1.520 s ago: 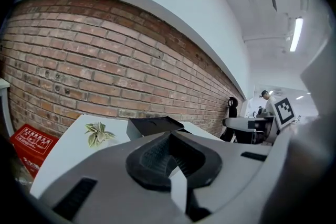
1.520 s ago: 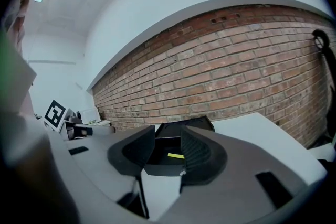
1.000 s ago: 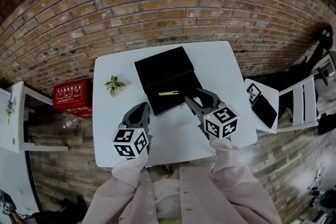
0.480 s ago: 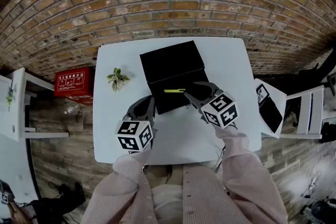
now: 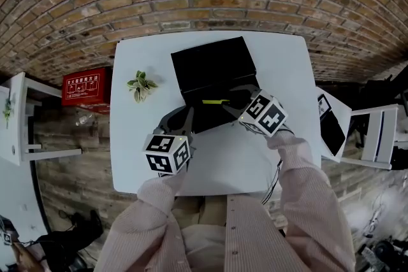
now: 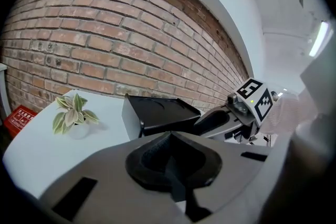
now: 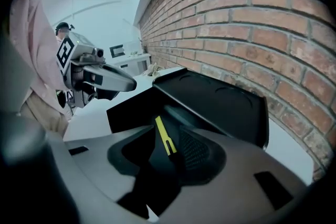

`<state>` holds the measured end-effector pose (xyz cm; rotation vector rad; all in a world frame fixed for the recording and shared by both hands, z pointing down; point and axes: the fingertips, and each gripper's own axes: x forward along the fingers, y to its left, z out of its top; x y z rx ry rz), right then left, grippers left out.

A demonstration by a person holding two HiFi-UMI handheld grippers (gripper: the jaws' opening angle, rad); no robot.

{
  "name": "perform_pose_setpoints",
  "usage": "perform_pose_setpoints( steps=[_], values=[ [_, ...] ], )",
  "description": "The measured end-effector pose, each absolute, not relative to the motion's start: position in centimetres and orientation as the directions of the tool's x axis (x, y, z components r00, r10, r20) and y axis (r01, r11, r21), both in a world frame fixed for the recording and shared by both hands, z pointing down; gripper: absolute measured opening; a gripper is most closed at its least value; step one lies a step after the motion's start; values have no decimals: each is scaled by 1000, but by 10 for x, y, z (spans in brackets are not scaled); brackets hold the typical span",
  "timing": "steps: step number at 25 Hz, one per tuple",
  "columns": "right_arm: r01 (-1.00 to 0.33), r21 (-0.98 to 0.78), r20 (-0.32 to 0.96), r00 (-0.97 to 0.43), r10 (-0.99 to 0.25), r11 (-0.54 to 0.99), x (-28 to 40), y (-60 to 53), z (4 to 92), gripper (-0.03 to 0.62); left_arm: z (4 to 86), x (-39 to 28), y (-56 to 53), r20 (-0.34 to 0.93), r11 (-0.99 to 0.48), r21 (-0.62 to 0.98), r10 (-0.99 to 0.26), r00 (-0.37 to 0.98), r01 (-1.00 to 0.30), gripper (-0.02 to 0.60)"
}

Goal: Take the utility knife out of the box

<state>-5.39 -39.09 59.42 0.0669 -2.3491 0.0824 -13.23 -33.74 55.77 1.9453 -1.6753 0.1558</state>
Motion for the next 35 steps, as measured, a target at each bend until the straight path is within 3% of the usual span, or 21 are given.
perform_pose_setpoints(
  steps=[9,16,27,35],
  values=[
    [84,-53,832,-547,91,995,-61,-383,628,146,567,-135,-345,449,-63,359,-863,231,-931,-8],
    [151,-20,876,-474,90,988,-62,-381,640,144,571,-136,-347,452,-60,374,-860,238,-925,-8],
    [192,-15,880,-464,104,981,-62,-374,642,69,572,-134,-345,453,-64,371,-858,241,-926,-8],
    [215,29,884,-461,75,976,-61,-371,638,68,565,-130,-339,443,-74,365,-863,242,-928,-8]
  ],
)
